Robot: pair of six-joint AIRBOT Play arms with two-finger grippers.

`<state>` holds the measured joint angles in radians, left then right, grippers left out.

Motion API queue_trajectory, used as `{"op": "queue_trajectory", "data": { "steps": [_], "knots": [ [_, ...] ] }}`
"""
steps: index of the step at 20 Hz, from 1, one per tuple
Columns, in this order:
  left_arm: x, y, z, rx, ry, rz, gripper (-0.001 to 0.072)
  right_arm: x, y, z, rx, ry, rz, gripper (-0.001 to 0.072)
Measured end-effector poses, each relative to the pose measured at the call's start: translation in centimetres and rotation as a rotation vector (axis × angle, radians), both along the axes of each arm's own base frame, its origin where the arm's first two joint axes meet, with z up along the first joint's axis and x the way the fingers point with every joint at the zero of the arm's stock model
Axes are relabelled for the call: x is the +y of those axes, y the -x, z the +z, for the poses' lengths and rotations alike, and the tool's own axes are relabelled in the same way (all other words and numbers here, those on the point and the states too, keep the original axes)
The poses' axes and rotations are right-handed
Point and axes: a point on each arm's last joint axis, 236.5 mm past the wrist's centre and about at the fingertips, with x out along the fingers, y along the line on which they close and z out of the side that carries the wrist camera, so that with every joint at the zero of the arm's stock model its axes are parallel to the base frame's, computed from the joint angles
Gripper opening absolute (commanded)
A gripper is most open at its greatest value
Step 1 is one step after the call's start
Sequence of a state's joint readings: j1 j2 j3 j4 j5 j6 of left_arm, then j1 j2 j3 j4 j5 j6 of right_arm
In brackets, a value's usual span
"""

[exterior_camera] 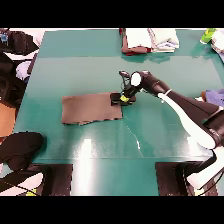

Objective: Fold the shirts.

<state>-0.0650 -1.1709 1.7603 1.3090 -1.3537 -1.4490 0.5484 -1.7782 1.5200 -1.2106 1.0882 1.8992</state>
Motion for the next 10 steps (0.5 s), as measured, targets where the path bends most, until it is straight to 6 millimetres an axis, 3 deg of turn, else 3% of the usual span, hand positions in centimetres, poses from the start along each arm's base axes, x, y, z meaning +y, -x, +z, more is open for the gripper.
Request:
{"op": "queue_trajectory", "data": {
  "steps": [3,7,8,10],
  "knots": [
    [0.0,0.3,-0.2,0.012,-0.006,-0.009,0.0033,1.8,0.4,-0.8,0.007,-0.003,0.03,0.0012],
    [-0.8,0.7,-0.5,0.028,-0.008,-0.033,0.0031,1.7,-0.8,0.6,-0.063,0.006,0.044,0.0017],
    [-1.5,0.9,-0.5,0.028,-0.008,-0.051,0.0032,1.1,-1.6,1.8,-0.096,0.002,0.034,0.0017],
    [-3.3,1.3,-0.6,0.03,-0.01,-0.097,0.0033,-1.9,-3.8,4.7,-0.175,0.028,0.003,0.0017]
  ]
}}
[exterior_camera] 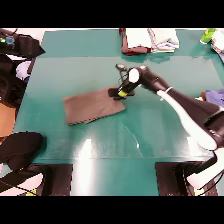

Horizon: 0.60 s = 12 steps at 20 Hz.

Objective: Fold the shirts.

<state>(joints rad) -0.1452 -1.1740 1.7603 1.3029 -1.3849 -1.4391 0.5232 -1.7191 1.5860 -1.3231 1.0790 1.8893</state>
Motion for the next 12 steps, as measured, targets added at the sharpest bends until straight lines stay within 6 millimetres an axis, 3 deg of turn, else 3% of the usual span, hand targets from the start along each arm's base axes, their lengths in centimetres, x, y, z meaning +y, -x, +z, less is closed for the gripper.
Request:
{"op": "queue_trajectory", "data": {
  "steps": [2,6,9,12],
  "knots": [
    [-2.2,0.6,-0.2,0.004,0.0,-0.058,0.0033,-4.4,-2.1,3.3,-0.076,0.032,-0.051,0.0017],
    [-6.2,1.7,-0.6,0.007,-0.002,-0.161,0.0033,-18.0,-4.9,9.9,-0.192,0.13,-0.226,0.0017],
    [-8.3,1.9,-0.6,-0.01,0.006,-0.205,0.0033,-29.1,-4.8,13.3,-0.24,0.196,-0.4,0.0017],
    [-9.4,1.8,-0.3,-0.033,0.02,-0.22,0.0033,-39.2,-2.9,14.9,-0.249,0.253,-0.572,0.0017]
  ]
}}
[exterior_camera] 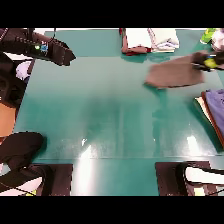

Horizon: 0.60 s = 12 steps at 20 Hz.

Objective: Fold the shirts.

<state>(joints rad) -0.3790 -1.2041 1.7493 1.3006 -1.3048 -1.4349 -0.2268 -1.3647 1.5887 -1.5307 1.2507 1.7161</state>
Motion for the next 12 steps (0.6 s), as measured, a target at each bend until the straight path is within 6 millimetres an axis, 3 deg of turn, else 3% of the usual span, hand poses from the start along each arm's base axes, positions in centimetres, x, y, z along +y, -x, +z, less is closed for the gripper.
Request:
{"op": "queue_trajectory", "data": {
  "steps": [2,5,9,12],
  "knots": [
    [-0.4,-0.1,0.1,-0.004,0.012,0.001,0.0033,-5.8,2.0,0.3,0.003,0.019,-0.109,0.0017],
    [-0.6,-0.1,0.3,0.001,0.031,0.012,0.0033,-11.8,4.4,0.3,0.0,0.021,-0.234,0.0016],
    [-0.9,-0.1,0.4,0.009,0.05,0.02,0.0033,-15.3,5.7,0.2,-0.039,-0.028,-0.317,0.0017],
    [-0.9,-0.1,0.4,0.012,0.054,0.023,0.0033,-16.2,5.2,2.9,-0.116,-0.034,-0.33,0.0016]
  ]
}}
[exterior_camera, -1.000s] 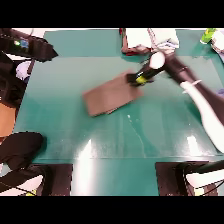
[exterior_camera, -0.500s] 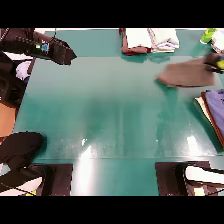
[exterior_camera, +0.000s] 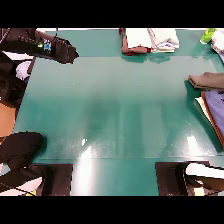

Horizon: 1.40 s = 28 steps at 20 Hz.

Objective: Fold the shirts.

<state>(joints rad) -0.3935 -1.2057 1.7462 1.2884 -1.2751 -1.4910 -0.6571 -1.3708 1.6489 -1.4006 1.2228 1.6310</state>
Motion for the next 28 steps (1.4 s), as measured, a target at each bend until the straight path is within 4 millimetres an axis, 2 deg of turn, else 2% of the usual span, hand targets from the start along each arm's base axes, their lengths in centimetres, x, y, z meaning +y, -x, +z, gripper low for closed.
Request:
{"op": "queue_trajectory", "data": {
  "steps": [3,6,8,10,12,15,23,26,27,28],
  "knots": [
    [0.0,0.1,0.0,0.003,0.002,-0.001,0.0033,-0.2,-0.8,5.2,-0.106,0.039,0.008,0.0016],
    [0.0,0.2,-0.1,0.009,-0.002,-0.003,0.0033,0.2,-0.6,10.3,-0.183,0.092,0.024,0.0016],
    [0.0,0.2,-0.2,0.012,-0.004,-0.004,0.0033,0.7,0.0,12.6,-0.201,0.119,0.039,0.0016],
    [0.0,0.3,-0.3,0.015,-0.007,-0.006,0.0033,1.3,1.0,13.3,-0.185,0.141,0.056,0.0017],
    [0.0,0.3,-0.3,0.015,-0.01,-0.009,0.0033,0.9,2.8,12.4,-0.116,0.168,0.043,0.0017],
    [0.1,0.4,-0.4,0.014,-0.02,-0.018,0.0033,-0.8,6.6,10.2,0.005,0.208,-0.003,0.0016],
    [0.2,0.7,-0.8,0.021,-0.039,-0.033,0.0033,-5.6,18.5,0.9,0.247,0.155,-0.18,0.0017],
    [0.2,0.8,-0.8,0.026,-0.042,-0.035,0.0033,-6.6,22.0,-2.2,0.291,0.123,-0.243,0.0019],
    [0.2,0.9,-0.9,0.028,-0.043,-0.036,0.0033,-6.8,23.0,-3.2,0.304,0.109,-0.261,0.0048],
    [0.2,0.9,-0.9,0.029,-0.043,-0.036,0.0033,-6.9,23.8,-4.1,0.314,0.098,-0.277,0.0181]
  ]
}}
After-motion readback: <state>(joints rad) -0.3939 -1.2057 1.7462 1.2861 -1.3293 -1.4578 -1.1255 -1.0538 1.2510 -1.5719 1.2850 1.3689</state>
